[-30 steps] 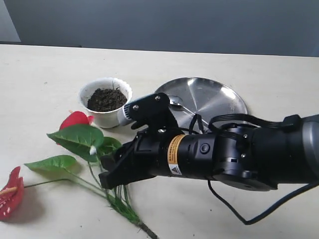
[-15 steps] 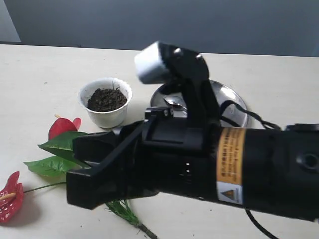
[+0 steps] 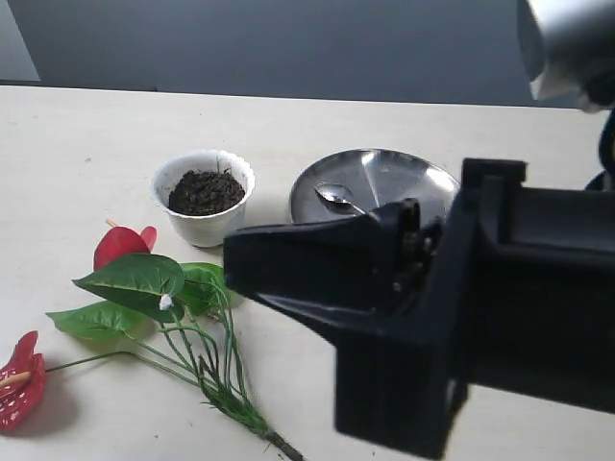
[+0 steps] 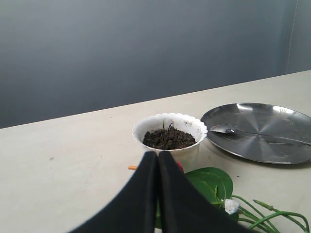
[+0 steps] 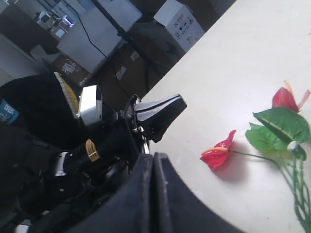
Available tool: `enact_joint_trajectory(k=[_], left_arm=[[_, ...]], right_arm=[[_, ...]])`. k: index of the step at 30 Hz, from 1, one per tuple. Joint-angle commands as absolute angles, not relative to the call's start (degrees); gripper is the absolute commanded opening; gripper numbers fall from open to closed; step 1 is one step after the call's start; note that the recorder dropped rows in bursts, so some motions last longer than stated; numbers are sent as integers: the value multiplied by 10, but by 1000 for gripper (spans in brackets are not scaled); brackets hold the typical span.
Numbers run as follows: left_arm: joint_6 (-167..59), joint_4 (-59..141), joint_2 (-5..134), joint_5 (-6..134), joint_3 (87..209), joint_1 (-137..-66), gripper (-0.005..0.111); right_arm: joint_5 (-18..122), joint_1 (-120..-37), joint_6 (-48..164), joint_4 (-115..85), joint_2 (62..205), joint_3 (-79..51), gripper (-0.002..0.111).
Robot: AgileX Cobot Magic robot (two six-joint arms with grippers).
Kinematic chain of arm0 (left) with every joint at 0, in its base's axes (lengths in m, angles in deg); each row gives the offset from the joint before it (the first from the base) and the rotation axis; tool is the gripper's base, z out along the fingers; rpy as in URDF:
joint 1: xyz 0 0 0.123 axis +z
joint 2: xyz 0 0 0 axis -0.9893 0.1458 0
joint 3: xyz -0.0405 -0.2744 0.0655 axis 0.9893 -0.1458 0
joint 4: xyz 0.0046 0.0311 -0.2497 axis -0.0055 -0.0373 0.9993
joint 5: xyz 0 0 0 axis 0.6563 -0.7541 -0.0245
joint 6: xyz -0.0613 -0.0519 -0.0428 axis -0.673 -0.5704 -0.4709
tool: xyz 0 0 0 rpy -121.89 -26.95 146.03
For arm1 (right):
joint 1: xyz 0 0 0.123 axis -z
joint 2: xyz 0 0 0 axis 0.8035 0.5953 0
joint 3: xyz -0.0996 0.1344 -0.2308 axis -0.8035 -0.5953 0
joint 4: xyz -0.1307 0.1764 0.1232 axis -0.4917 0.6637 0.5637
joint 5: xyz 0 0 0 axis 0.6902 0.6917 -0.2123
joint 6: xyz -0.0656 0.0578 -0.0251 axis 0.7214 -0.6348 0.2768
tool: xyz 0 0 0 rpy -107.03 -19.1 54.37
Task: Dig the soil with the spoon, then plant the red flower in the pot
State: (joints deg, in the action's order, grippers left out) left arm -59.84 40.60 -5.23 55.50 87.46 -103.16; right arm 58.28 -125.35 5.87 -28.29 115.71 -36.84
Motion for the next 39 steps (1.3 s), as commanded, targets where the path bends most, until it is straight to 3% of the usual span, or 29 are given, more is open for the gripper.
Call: enact_joint_trajectory(k=[1,5,13,19,32,39], left_arm=[[-601,406,-55,562,873,-1035,1],[-601,406,-55,562,873,-1035,1],[-601,406,-55,562,873,-1035,1],[-601,406,-55,562,873,-1035,1],[-601,406,-55,562,873,-1035,1],[-601,406,-55,562,873,-1035,1]], right_arm=[[637,-1255,90,-327,1127,-369,-1],[686,-1247,109,-330,1090,-369,-1],[727,-1100,168,-330,1057,-373,-1],[686,-1087,231,-330,994,-466,-1],[296,-857,212,-341,750,-789,-1],[443,-745,61,-439,618,-789,-1]])
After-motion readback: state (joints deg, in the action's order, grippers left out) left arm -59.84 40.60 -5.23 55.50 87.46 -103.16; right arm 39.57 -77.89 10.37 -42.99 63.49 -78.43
